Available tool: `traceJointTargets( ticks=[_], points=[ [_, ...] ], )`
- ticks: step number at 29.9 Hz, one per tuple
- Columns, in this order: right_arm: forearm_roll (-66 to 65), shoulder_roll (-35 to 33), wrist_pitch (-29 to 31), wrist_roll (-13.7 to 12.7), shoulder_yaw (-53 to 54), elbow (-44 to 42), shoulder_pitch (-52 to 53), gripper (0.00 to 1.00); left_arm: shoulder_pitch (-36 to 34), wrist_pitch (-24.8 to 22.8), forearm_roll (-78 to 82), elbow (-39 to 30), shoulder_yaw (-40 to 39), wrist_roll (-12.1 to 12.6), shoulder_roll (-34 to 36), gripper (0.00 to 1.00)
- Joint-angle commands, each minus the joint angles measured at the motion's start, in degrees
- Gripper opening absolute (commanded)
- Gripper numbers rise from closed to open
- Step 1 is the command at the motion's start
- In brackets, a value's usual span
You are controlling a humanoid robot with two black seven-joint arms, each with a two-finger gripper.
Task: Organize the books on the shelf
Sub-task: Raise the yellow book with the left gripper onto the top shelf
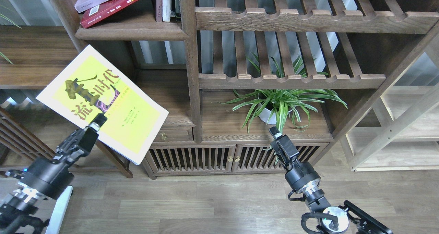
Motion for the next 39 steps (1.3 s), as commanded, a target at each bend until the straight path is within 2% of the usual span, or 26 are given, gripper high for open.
traceJointTargets(
  ticks=[1, 7, 12, 19, 28, 39],
  points=[
    [-0.01, 0.60, 0.00, 0.00, 0.34, -0.99, 0.00, 0.99, -3.27, 0.00, 0.00, -0.06, -4.11, 0.39, 3.11, 0.00],
    [-0.01, 1.31, 0.00, 0.00, 0.34, -1.69, 0.09, 0.99, -12.32, 0.00, -0.44, 0.03, -10.18, 0.39, 5.41, 0.00],
    [-0.01, 1.49, 0.00, 0.00, 0.34, -2.04, 0.09, 0.99, -18.38, 0.00, -0.35, 0.21, -12.21, 0.39, 5.49, 0.00],
    [-0.09, 2.36, 0.00, -0.09, 0.25, -2.04, 0.09, 0.99, -22.52, 0.00, -0.08, 1.61, -12.21, 0.39, 8.65, 0.00],
    [-0.09, 2.36, 0.00, -0.18, 0.16, -1.78, 0.35, 0.99, -26.48, 0.00, -0.08, 2.40, -12.03, 0.39, 18.41, 0.00],
    [-0.01, 2.45, 0.00, -0.09, 0.07, -1.25, 0.26, 0.99, -36.23, 0.00, 0.09, 9.17, -9.40, 0.39, 23.16, 0.00]
  ],
)
